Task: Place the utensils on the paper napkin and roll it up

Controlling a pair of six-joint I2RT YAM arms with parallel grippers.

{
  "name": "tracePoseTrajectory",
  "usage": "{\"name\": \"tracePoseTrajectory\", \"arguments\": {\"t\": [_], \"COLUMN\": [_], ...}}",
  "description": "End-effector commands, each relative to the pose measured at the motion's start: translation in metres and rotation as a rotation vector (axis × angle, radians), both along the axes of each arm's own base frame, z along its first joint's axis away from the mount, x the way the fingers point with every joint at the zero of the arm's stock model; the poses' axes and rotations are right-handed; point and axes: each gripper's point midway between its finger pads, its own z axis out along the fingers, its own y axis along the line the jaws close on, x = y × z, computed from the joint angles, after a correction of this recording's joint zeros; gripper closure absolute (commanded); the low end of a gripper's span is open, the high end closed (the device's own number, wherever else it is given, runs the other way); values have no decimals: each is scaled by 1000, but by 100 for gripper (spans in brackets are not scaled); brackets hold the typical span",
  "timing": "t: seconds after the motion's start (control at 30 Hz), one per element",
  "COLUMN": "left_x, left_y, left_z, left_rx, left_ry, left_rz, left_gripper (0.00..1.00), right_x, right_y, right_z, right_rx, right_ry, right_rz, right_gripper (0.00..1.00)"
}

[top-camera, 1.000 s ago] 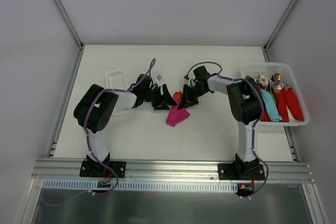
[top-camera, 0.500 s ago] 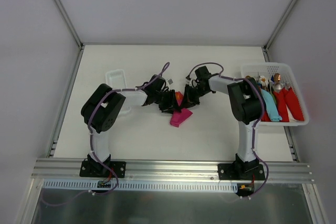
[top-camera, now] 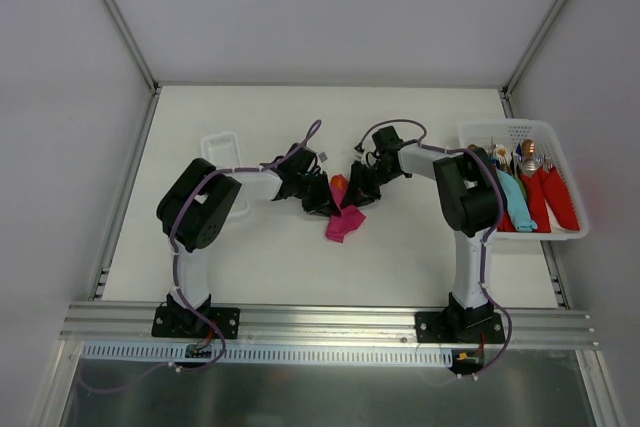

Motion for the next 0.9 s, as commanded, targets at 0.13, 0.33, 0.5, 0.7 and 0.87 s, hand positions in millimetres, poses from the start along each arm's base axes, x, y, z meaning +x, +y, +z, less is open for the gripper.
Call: {"name": "tracePoseTrajectory", "arguments": {"t": [0.13,0.33,0.5,0.7,0.87], "left_x": [-25,-18,-13,-8,-8], "left_y": [20,16,17,16,12], "left_z": [-37,-16,-3,14,28], "left_rx": [115,-8,-62,-125,-181], "left_ry": [9,-36,-56,-76,-88], "left_rz": [-20,7,31,37,35], "left_gripper": [100,100,100,100,100], "right_x": [10,4,-3,-8,-4], "right_y": [-9,-7,-7,-9,2], "right_z": [8,12,13,13,28], "right_rx": [-11,31,59,85,193], "right_ry": [-85,-59,-55,-36,-74], "right_rz": [9,18,43,44,49], "right_gripper": [37,24,19,18,15]}}
